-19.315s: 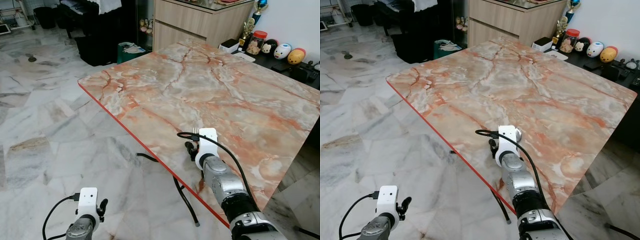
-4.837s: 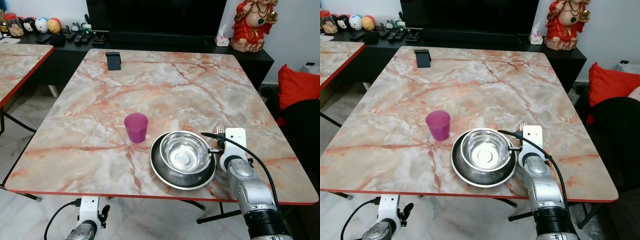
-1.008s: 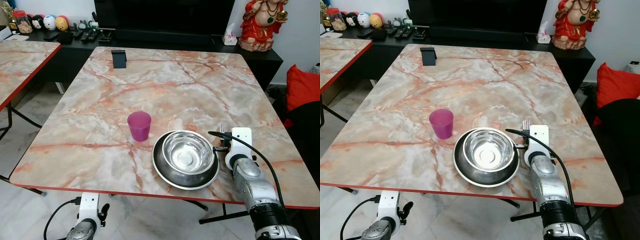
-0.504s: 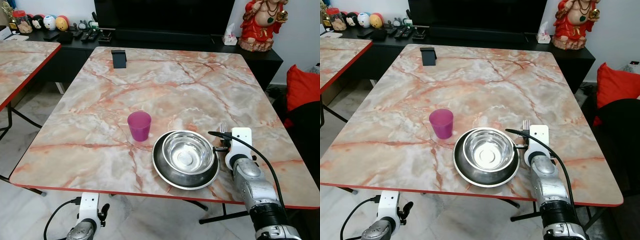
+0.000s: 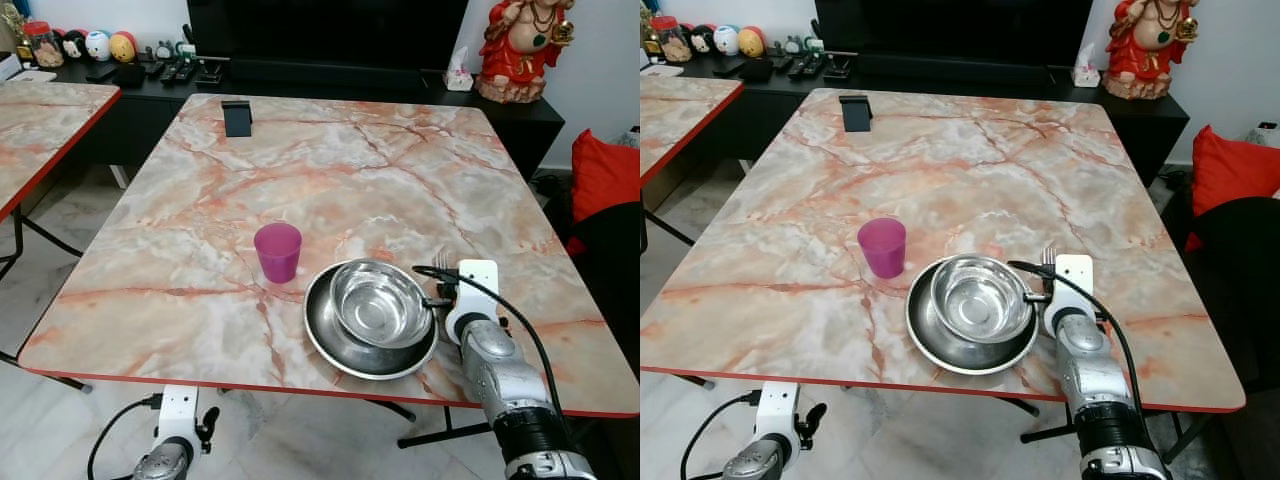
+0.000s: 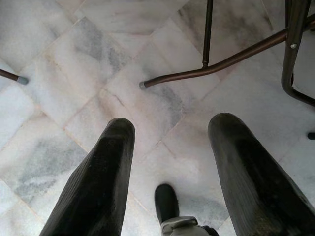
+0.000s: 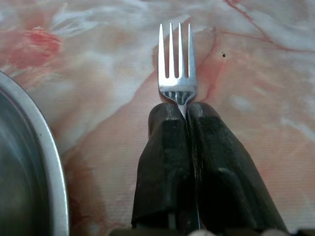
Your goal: Setting the table
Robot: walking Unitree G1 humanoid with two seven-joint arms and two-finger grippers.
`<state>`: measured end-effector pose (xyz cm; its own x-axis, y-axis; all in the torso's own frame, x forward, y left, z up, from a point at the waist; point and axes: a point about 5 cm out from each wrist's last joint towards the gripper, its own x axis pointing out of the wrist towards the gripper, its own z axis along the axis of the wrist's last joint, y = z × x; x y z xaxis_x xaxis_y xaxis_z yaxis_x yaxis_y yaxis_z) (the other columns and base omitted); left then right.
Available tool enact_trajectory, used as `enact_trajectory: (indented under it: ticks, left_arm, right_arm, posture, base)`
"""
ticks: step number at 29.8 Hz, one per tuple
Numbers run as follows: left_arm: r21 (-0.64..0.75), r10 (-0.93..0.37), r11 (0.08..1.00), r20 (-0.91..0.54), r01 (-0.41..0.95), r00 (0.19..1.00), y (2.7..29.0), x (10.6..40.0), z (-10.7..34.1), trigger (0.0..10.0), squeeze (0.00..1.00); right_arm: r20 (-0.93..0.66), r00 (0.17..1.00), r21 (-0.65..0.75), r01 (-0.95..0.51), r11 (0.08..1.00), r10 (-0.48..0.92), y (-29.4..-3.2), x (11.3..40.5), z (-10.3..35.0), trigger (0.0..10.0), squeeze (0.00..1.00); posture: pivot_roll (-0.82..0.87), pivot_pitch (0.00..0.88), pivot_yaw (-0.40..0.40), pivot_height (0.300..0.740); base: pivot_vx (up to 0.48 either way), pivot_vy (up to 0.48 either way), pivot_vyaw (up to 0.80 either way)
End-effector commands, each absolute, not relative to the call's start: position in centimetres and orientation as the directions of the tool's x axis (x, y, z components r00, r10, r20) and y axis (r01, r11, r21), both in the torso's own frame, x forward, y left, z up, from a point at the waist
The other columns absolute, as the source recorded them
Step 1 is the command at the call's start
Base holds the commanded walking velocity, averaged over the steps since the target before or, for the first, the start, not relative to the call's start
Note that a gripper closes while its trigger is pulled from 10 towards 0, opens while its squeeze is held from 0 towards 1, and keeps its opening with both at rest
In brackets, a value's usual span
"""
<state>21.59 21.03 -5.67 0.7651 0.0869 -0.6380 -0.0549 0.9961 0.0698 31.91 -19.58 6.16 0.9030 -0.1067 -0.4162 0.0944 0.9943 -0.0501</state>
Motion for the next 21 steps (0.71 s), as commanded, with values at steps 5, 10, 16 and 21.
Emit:
enact_trajectory:
  ticks: [5, 10, 16, 21]
  left_arm:
    - [0.084, 0.087, 0.996, -0.648, -0.042, 0.757, 21.16, 21.66, -5.67, 10.0, 0.0]
    - [0.086, 0.086, 0.995, -0.647, -0.04, 0.758, 21.16, 21.72, -5.63, 10.0, 0.0]
    - [0.087, 0.088, 0.995, -0.647, -0.041, 0.757, 21.19, 21.73, -5.62, 10.0, 0.0]
    - [0.087, 0.088, 0.995, -0.648, -0.042, 0.757, 21.18, 21.72, -5.64, 10.0, 0.0]
  right_arm:
    - [-0.441, 0.887, -0.055, 0.125, 0.991, -0.137, -20.04, 31.73, 5.74, 10.0, 0.0]
    - [-0.431, 0.891, -0.054, 0.132, 0.99, -0.143, -20.13, 31.83, 6.02, 10.0, 0.0]
    - [-0.422, 0.897, -0.033, 0.132, 0.991, -0.134, -19.99, 31.9, 6.16, 10.0, 0.85]
    - [-0.417, 0.898, -0.03, 0.137, 0.99, -0.137, -19.95, 31.95, 6.23, 10.0, 0.84]
  posture:
    - [-0.06, 0.0, -0.032, 0.74]
    - [-0.06, 0.0, -0.03, 0.74]
    - [-0.06, 0.0, -0.031, 0.74]
    - [-0.06, 0.0, -0.031, 0.74]
  base:
    - [0.0, 0.0, 0.0]
    - [0.0, 0.0, 0.0]
    - [0.0, 0.0, 0.0]
    - [0.0, 0.0, 0.0]
